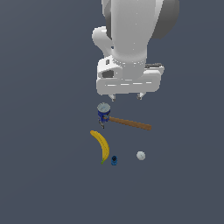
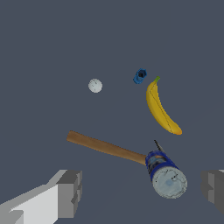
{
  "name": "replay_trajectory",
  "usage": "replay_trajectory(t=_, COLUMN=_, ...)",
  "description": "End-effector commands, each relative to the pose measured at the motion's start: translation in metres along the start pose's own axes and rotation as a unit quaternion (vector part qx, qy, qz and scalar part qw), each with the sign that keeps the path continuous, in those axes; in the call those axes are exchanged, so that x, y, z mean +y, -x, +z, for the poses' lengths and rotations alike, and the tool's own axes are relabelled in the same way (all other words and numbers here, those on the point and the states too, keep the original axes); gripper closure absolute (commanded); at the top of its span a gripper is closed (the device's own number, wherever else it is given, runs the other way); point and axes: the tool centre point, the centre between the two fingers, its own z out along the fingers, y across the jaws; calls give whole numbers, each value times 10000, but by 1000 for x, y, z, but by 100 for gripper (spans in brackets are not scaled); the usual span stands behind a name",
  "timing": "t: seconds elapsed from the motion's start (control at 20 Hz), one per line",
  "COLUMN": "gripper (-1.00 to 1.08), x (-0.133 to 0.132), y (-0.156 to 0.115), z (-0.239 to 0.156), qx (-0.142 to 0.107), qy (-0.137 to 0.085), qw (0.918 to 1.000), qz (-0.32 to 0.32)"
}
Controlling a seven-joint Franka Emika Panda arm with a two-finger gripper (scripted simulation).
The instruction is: Pick up a designated object from a clutter of objects.
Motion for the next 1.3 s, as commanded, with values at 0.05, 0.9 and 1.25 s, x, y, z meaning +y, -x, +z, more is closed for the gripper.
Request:
replay_trajectory(t=0.05, gripper=-92, x=1, y=-1, z=1, qx=1, qy=-1, qw=10000, qz=-7)
replay_trajectory(t=0.9, gripper=-92, x=58, y=-43, z=99, qx=65, qy=135, qw=9967, qz=-797)
replay_trajectory(t=1.25, gripper=-92, x=98, y=-56, z=172, qx=85, qy=233, qw=9902, qz=-1371)
